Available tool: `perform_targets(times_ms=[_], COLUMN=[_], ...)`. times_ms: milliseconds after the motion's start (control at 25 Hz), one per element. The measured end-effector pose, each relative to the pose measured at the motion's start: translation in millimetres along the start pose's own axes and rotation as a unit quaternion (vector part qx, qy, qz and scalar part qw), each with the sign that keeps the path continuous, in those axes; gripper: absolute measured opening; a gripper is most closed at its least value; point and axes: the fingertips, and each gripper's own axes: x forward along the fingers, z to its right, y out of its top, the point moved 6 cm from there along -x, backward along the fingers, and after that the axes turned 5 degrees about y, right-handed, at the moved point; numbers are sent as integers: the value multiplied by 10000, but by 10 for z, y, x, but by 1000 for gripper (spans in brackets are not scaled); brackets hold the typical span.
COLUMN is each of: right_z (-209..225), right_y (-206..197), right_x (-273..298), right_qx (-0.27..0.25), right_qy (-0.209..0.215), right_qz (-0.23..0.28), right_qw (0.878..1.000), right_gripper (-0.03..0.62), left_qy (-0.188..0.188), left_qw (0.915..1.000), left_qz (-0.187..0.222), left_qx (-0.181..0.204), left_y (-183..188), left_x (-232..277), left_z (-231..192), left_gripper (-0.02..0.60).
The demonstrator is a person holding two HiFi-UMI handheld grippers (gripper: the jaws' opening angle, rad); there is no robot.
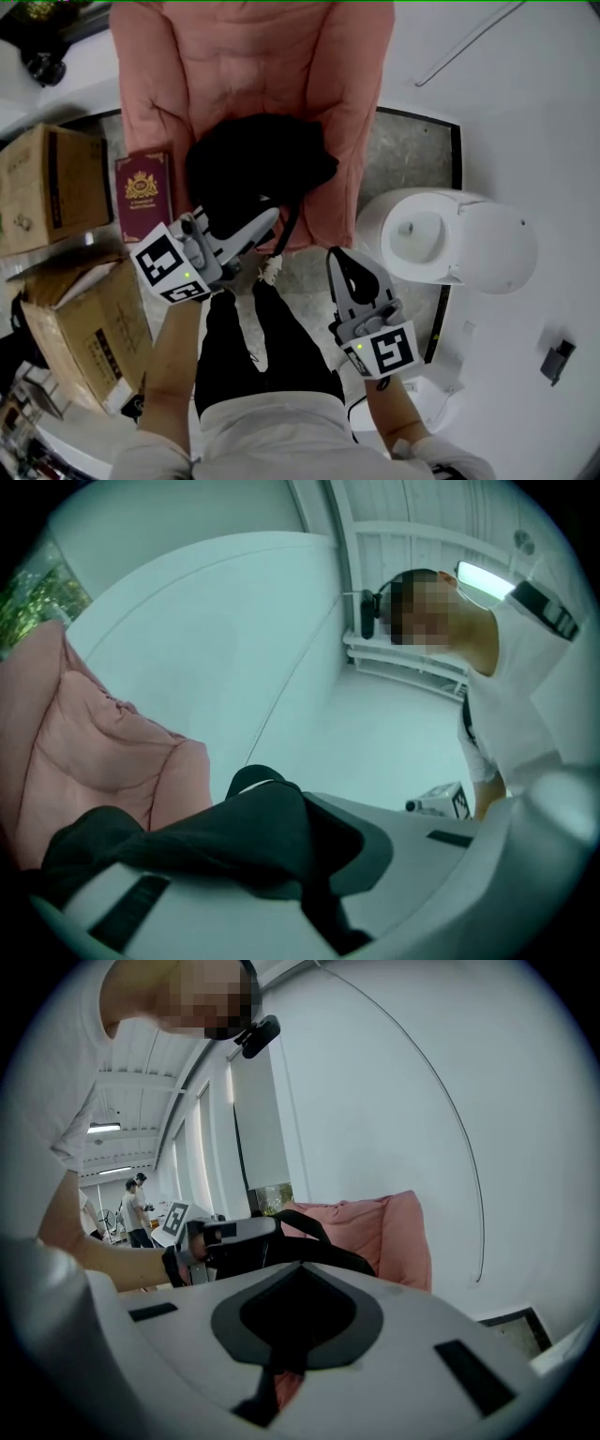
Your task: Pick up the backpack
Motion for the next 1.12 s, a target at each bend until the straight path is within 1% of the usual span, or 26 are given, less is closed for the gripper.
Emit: perform_targets(times_ms=[80, 120, 320, 400, 680, 840, 1000, 1120], right_z=[18, 32, 110, 139, 184, 184, 189, 155], right_y=[9, 16, 10, -19, -40, 2, 52, 149], right_x=[-28, -46, -172, -215, -306, -357, -394, -462], right_qx=[-40, -52, -65, -41, 12, 66, 95, 109], right_qy=[-28, -47, -151, -200, -357, -409, -473, -531], right_qz=[-3, 6, 33, 8, 57, 202, 338, 465], right_qw=[10000, 10000, 9999, 9998, 9993, 9989, 9983, 9974], right_gripper=[21, 21, 21, 21, 21, 21, 21, 21], left_qy=[157, 244, 665, 751, 652, 615, 734, 834], left_qw=[9992, 9988, 9968, 9961, 9970, 9974, 9964, 9944], left_qz=[198, 254, 442, 451, 256, 96, 30, -193], left_qx=[-306, -329, -46, 66, 333, 360, 427, 620], left_y=[73, 99, 189, 226, 339, 432, 523, 523], left_x=[40, 61, 119, 143, 284, 324, 238, 155], left_z=[15, 12, -69, -93, -6, 91, 171, 280], left_gripper=[17, 17, 17, 17, 17, 17, 16, 17])
